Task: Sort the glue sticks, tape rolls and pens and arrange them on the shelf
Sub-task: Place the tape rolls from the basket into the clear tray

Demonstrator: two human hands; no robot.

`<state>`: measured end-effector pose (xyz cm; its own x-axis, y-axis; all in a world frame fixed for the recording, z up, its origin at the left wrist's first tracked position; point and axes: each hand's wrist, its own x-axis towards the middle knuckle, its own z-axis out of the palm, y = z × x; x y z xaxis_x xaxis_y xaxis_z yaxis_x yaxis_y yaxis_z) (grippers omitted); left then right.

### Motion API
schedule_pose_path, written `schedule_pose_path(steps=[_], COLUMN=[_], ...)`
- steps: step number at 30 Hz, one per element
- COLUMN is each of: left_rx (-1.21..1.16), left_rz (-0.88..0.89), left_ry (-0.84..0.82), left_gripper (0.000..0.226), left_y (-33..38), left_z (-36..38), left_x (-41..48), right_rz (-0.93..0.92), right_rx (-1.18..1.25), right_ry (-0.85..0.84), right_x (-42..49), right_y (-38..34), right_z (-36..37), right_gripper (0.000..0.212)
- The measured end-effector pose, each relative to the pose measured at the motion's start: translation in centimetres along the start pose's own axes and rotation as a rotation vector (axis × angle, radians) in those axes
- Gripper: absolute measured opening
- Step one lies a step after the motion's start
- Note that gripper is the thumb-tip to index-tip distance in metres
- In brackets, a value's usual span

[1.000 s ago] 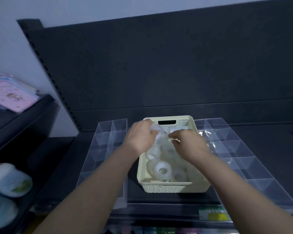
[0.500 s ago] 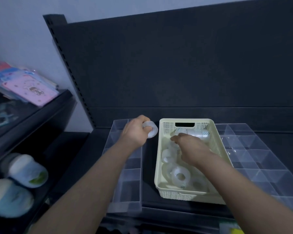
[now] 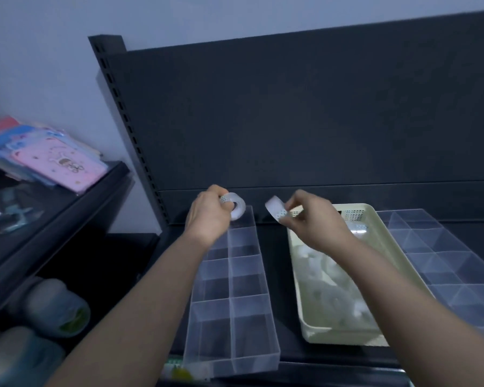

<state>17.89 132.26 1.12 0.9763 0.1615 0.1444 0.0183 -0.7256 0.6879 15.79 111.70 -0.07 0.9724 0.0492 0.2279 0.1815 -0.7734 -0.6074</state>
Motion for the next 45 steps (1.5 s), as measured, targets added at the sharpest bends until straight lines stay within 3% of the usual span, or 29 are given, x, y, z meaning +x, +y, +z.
schedule_pose_path(steps=[5,9,12,15,18,21,25,35,41,45], left_rx=[-0.002,-0.093,-0.141,-0.135,-0.06,0.06,0.235,0.52,0.319,0.421], left_rz=[-0.071,-0.019,0.058,0.08,0.063,0.057,0.129,0.27,0.144,-0.054], left_ry=[0.009,-0.017,-0.035,-0.056,-0.017,0.014,-0.058,-0.113,-0.016,-0.164], left_gripper=[0.016,0.017,0.019,0.016,0.02,0.026,0.017,0.025,0.03,0.032], left_y=[-3.2,-4.1,-4.0,-4.7,-5.9,-6.5,-6.6,-9.3,-10.2,-9.7], left_z=[-2.6,-2.7,-2.2,-2.1,-2.7,-2.8,-1.3,2.4,1.6,-0.3], left_x=[1.3,1.9,2.1,2.5,3.4,4.8,5.8,7.8,6.9,5.5], right_rz=[0.18,0.347,0.369,0.312,0.198,0.116,0.108,0.06,0.05,0.044], right_rx=[0.984,1.307,1.176,0.813,0.315,0.033,0.035,-0.07,-0.054,-0.054], right_ry=[-0.268,-0.419,-0.41,-0.257,-0.073,-0.077,-0.079,0.011,-0.003,-0.026], right_x=[1.7,2.4,2.5,2.4,3.1,4.0,4.8,4.5,5.0,5.7], right_y=[-4.2,-5.5,-5.9,-6.2,-6.6,-7.2,-7.2,-5.9,-6.3,-7.2], right_z=[2.2,4.0,5.4,6.5,6.7,6.5,7.1,7.1,7.8,8.8], right_gripper=[0.01,0.004,0.017,0.04,0.035,0.033,0.03,0.036,0.031,0.032])
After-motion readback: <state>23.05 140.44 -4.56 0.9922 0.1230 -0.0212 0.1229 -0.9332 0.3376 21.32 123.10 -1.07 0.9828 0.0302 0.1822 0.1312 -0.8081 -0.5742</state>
